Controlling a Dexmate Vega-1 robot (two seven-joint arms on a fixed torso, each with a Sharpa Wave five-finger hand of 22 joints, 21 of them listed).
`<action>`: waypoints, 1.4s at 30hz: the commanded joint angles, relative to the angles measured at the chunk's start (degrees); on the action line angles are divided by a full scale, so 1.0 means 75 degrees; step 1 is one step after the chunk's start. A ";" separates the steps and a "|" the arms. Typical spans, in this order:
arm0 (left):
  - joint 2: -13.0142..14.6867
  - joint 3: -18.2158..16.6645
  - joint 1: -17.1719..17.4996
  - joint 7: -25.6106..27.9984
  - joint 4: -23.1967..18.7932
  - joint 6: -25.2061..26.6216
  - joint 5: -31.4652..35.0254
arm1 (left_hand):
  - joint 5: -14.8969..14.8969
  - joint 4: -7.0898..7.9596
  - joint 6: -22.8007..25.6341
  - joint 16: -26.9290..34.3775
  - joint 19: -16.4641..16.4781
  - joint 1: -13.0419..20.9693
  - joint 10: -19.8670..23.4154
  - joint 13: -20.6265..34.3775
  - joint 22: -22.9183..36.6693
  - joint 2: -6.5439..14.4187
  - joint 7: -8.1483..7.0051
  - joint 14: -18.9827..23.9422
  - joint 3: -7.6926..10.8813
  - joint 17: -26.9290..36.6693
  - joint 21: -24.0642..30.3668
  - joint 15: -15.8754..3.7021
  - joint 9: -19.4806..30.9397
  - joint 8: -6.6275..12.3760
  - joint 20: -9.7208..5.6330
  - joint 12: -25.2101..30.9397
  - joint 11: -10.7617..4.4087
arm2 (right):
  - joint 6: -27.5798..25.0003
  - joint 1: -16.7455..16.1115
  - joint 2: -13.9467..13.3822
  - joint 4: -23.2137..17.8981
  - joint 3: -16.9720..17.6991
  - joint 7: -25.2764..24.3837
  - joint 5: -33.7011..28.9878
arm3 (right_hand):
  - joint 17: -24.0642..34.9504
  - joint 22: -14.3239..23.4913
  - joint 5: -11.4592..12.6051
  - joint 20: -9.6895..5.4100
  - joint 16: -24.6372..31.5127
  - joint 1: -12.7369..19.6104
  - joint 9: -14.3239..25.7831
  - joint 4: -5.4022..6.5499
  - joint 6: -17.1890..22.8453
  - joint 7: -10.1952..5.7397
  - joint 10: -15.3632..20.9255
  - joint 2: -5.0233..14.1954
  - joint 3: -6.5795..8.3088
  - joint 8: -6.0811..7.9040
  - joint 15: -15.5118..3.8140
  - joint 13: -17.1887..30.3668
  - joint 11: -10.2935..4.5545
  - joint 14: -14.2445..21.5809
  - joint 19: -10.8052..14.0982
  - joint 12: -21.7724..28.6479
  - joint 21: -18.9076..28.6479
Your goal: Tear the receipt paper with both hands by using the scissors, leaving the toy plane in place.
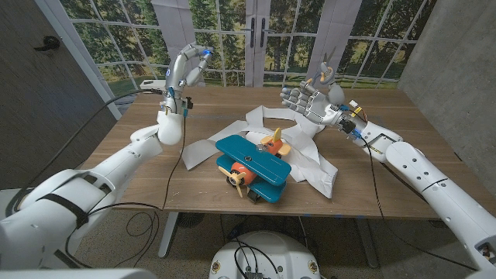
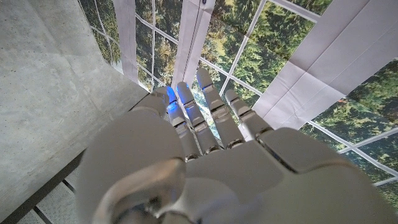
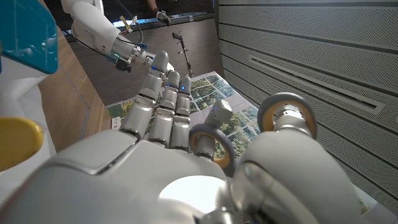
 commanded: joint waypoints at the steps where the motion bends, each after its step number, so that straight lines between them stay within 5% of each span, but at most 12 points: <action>1: -0.0089 0.0078 -0.0403 -0.1509 0.0781 -0.0236 -0.1145 | -0.0110 0.0135 -0.0138 0.0044 0.0012 -0.0599 0.0107 -0.0374 0.0019 -0.0266 -0.0053 -0.0253 -0.0066 -0.0477 -0.0012 -0.1021 -0.0159 -0.0091 0.0079 -0.0488 0.0019 | -0.0040 -0.0159 -0.0188 -0.0276 0.0054 -0.0120 0.0031 | -0.0013 0.0028 0.0046 0.0047 -0.0013 0.0006 -0.0075 0.0005 0.0340 0.0418 -0.0053 0.0086 -0.0036 -0.0098 0.0030 -0.0044 0.0002 -0.0056 -0.0003 -0.0047 -0.0073; 13: -0.0175 0.0182 -0.0853 -0.3202 0.1794 -0.0535 -0.2179 | -0.0249 0.0403 -0.0976 0.0036 -0.0064 -0.1911 -0.0579 -0.0980 0.0027 -0.0834 -0.0049 -0.1153 -0.0471 -0.1061 -0.0028 -0.0967 -0.0315 -0.0330 0.0272 -0.1598 0.0234 | -0.0154 0.0039 -0.0269 -0.0296 -0.0058 -0.0093 -0.0003 | -0.0046 0.0030 0.0043 0.0055 0.0012 0.0014 -0.0205 0.0015 0.0268 0.0440 -0.0122 0.0123 -0.0065 -0.0204 0.0041 -0.0171 0.0019 -0.0118 0.0028 -0.0078 -0.0203; 17: -0.0359 0.0655 -0.1265 -0.1564 0.2635 -0.1039 -0.1039 | -0.0249 0.0393 -0.0873 0.0034 -0.0087 -0.1977 -0.0537 -0.1023 0.0028 -0.0885 -0.0008 -0.1259 -0.0496 -0.1082 -0.0033 -0.0968 -0.0317 -0.0267 0.0279 -0.1641 0.0232 | -0.0220 0.0154 -0.0265 -0.0250 -0.0135 -0.0028 -0.0010 | -0.0060 0.0030 0.0041 0.0064 0.0005 0.0018 -0.0196 0.0017 0.0252 0.0423 -0.0146 0.0130 -0.0081 -0.0208 0.0068 -0.0224 0.0020 -0.0177 0.0030 -0.0082 -0.0264; 25: -0.0551 0.1904 -0.2022 -0.0365 0.3901 -0.1107 -0.0368 | -0.0205 0.0531 -0.1168 0.0005 -0.0015 -0.2509 -0.0874 -0.1193 0.0033 -0.1075 0.0025 -0.1871 -0.0695 -0.1109 -0.0002 -0.0973 -0.0315 -0.0317 0.0070 -0.2004 0.0237 | -0.0286 0.0303 -0.0293 -0.0175 -0.0201 0.0015 -0.0053 | -0.0077 0.0031 0.0040 0.0071 0.0028 0.0040 -0.0175 0.0016 0.0237 0.0431 -0.0155 0.0161 -0.0093 -0.0203 0.0060 -0.0303 0.0032 -0.0185 0.0022 -0.0078 -0.0362; 30: -0.0450 0.2709 -0.2301 -0.0219 0.4128 -0.0692 -0.0491 | -0.0038 0.0416 -0.2595 -0.0007 -0.0005 -0.2730 -0.1728 -0.1476 0.0027 -0.1192 -0.0137 -0.3067 -0.0735 -0.1139 -0.0016 -0.0975 -0.0319 -0.0453 -0.0113 -0.2599 0.0128 | -0.0322 0.0392 -0.0292 -0.0114 -0.0232 0.0005 -0.0073 | -0.0086 0.0031 0.0037 0.0077 0.0042 0.0045 -0.0166 0.0016 0.0231 0.0444 -0.0160 0.0165 -0.0105 -0.0199 0.0045 -0.0340 0.0034 -0.0173 0.0037 -0.0075 -0.0402; 31: -0.0431 0.2832 -0.2334 -0.0267 0.4143 -0.0627 -0.0562 | -0.0030 0.0404 -0.2697 -0.0007 -0.0006 -0.2737 -0.1786 -0.1492 0.0027 -0.1195 -0.0165 -0.3120 -0.0734 -0.1140 -0.0017 -0.0986 -0.0319 -0.0450 -0.0124 -0.2621 0.0120 | -0.0313 0.0404 -0.0281 -0.0098 -0.0236 0.0026 -0.0074 | -0.0093 0.0031 0.0035 0.0079 0.0050 0.0047 -0.0323 0.0017 0.0267 0.0447 -0.0153 0.0170 -0.0114 -0.0297 0.0040 -0.0370 0.0038 -0.0169 0.0050 -0.0070 -0.0434; 42: -0.0309 0.3907 -0.2596 0.0005 0.4101 -0.0431 -0.0513 | 0.0063 0.0059 -0.3205 0.0013 -0.0037 -0.2360 -0.2164 -0.1614 0.0020 -0.1105 -0.0224 -0.3354 -0.0512 -0.1164 -0.0033 -0.1017 -0.0318 -0.0374 -0.0241 -0.2681 0.0161 | -0.0182 0.0388 -0.0234 -0.0013 -0.0186 0.0117 -0.0089 | -0.0108 0.0032 0.0033 0.0078 0.0069 0.0067 -0.0209 0.0016 0.0236 0.0432 -0.0164 0.0194 -0.0132 -0.0240 0.0024 -0.0449 0.0035 -0.0160 0.0053 -0.0066 -0.0534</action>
